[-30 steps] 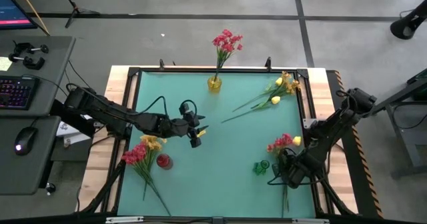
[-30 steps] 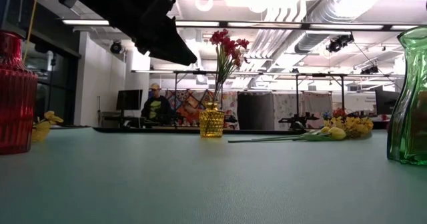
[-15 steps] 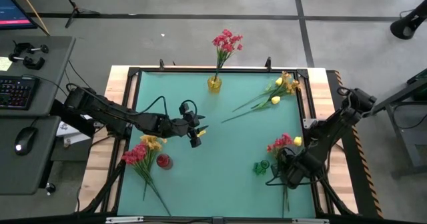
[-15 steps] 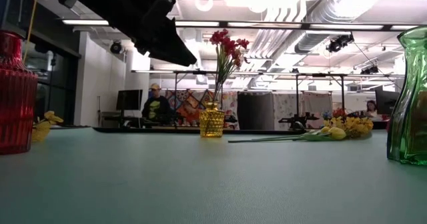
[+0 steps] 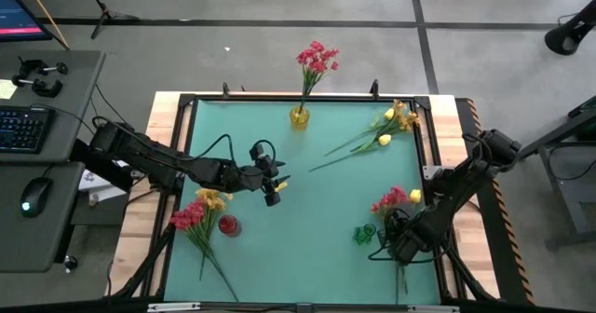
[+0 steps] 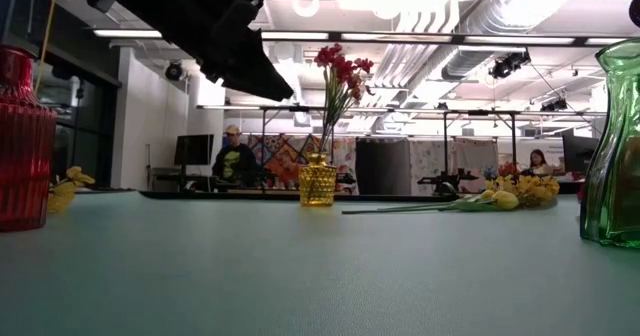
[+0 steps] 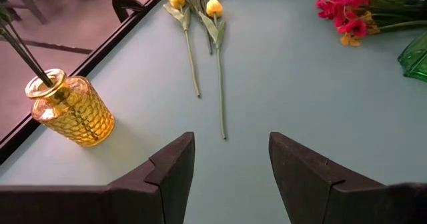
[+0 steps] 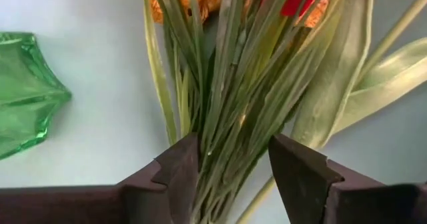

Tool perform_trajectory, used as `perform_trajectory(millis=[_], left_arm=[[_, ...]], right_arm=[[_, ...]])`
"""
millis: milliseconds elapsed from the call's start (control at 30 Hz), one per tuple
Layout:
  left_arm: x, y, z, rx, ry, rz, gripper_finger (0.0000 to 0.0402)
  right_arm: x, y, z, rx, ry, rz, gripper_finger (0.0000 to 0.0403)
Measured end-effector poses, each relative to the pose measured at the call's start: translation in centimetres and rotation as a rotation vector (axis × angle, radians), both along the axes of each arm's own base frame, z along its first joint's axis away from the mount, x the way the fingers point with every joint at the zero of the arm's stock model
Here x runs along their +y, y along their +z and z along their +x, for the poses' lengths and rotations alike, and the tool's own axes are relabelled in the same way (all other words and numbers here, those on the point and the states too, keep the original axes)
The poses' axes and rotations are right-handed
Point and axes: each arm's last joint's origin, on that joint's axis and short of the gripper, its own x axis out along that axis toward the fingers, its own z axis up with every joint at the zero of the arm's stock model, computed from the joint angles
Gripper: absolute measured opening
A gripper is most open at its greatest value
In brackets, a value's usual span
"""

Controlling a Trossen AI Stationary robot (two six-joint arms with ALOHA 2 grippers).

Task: Sort flowers into vase by color
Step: Put the right red flowers into the yellow vase

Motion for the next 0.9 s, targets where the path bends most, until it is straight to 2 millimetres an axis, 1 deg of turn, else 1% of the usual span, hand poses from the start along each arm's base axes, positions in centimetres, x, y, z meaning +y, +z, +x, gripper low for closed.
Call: perform_trajectory(millis=[67,133,200,267,300,333,433,500,667,767,900], left_arm=[[0.0,0.0,0.0,0.0,0.0,0.0,0.0182],[0.0,0.0,0.0,0.002,0.0,0.0,0.0182],[0.0,0.0,0.0,0.003,-0.001,0.001,0.0182],[0.0,0.0,0.0,0.007,-0.003,0.011,0.0182],[0.0,0.0,0.0,0.007,-0.001,0.015,0.0182],[0.0,0.0,0.0,0.007,0.003,0.019,0.0182],[-0.2,0.0,-0.1,0.006,0.014,0.037,0.0182],[-0.4,0.0,-0.2,0.007,0.025,0.061,0.0182],[-0.7,0.1,-0.3,0.002,0.072,0.118,0.0182],[-1.0,0.2,-0.4,-0.006,0.097,0.145,0.0182],[-2.0,0.7,-0.5,-0.034,0.085,0.209,0.0182]], right_arm=[[0.0,-0.1,0.0,-0.002,0.0,-0.005,0.0164],[0.1,0.0,0.1,0.001,0.011,-0.001,0.0139],[0.3,0.5,0.2,0.002,0.028,0.004,0.0096],[0.5,1.3,0.4,0.003,0.049,-0.009,0.0041],[0.5,1.8,0.5,0.002,0.063,-0.025,0.0021],[0.6,2.4,0.6,0.011,0.08,-0.04,0.0012],[0.8,4.6,0.8,0.047,0.128,-0.076,0.0018],[0.9,6.4,0.9,0.066,0.163,-0.104,0.0009],[0.7,10.5,1.2,0.01,0.228,-0.244,0.0004],[0.4,12.1,1.5,-0.079,0.258,-0.346,0.0003],[-0.2,13.5,2.3,-0.205,0.304,-0.483,0.0001]])
